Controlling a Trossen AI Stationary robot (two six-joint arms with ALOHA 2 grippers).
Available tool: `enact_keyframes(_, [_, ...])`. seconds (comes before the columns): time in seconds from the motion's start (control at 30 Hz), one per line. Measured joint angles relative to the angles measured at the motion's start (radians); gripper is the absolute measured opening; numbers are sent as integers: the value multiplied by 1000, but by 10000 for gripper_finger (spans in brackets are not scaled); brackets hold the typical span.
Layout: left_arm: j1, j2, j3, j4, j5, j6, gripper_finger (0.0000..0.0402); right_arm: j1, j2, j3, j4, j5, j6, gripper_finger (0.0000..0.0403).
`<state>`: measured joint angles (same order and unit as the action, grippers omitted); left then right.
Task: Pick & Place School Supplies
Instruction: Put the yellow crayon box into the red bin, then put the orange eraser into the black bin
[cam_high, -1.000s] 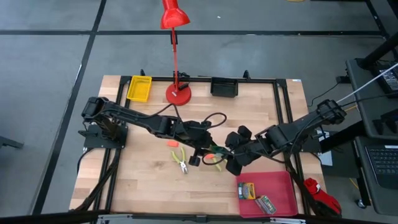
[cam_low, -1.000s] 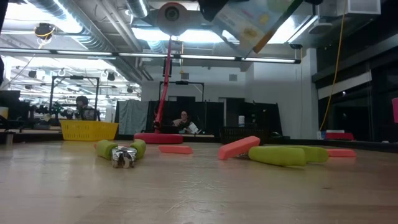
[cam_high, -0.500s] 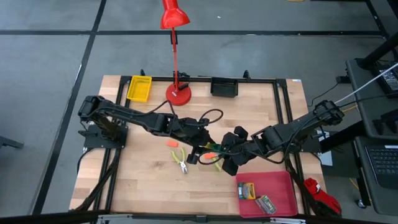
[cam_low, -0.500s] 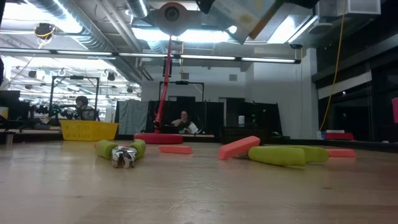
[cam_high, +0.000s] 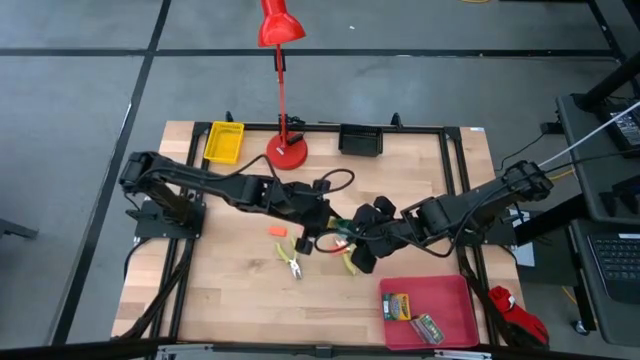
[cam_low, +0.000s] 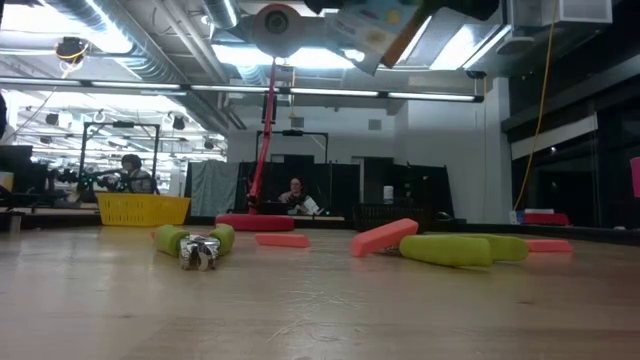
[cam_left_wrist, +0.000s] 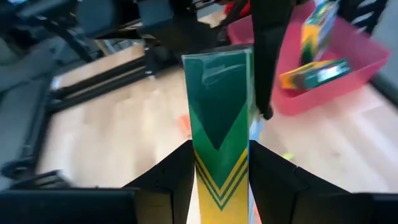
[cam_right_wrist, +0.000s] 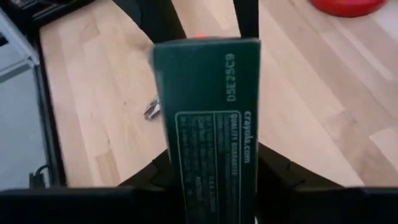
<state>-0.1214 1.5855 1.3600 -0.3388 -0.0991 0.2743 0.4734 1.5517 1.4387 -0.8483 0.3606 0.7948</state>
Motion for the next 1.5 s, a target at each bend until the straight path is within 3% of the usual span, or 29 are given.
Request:
enact_keyframes(0.1, [22, -40, -1, -55, -49, 74, 134, 2, 0, 0, -23, -15, 13, 134])
enact_keyframes(0.23, [78, -81, -3, -113, -290, 190, 135, 31, 0, -2, -41, -159, 19, 128])
enact_keyframes(0.33, [117, -120, -4, -164, -346, 223, 132, 63, 0, -2, -80, -147, 63, 128])
enact_keyframes(0.53, [226, -198, -3, -228, -234, 160, 125, 203, 3, -1, -235, -258, 254, 128])
enact_keyframes(0.87, [271, -233, -3, -310, -32, 67, 115, 474, 3, -1, -341, -306, 679, 131])
enact_keyframes(1.03, [248, -233, -3, -310, -12, 47, 109, 552, 3, -1, -431, -304, 816, 132])
enact_keyframes(1.5, [149, -233, -3, -407, 15, -6, 108, 659, 6, -1, -506, -318, 977, 168])
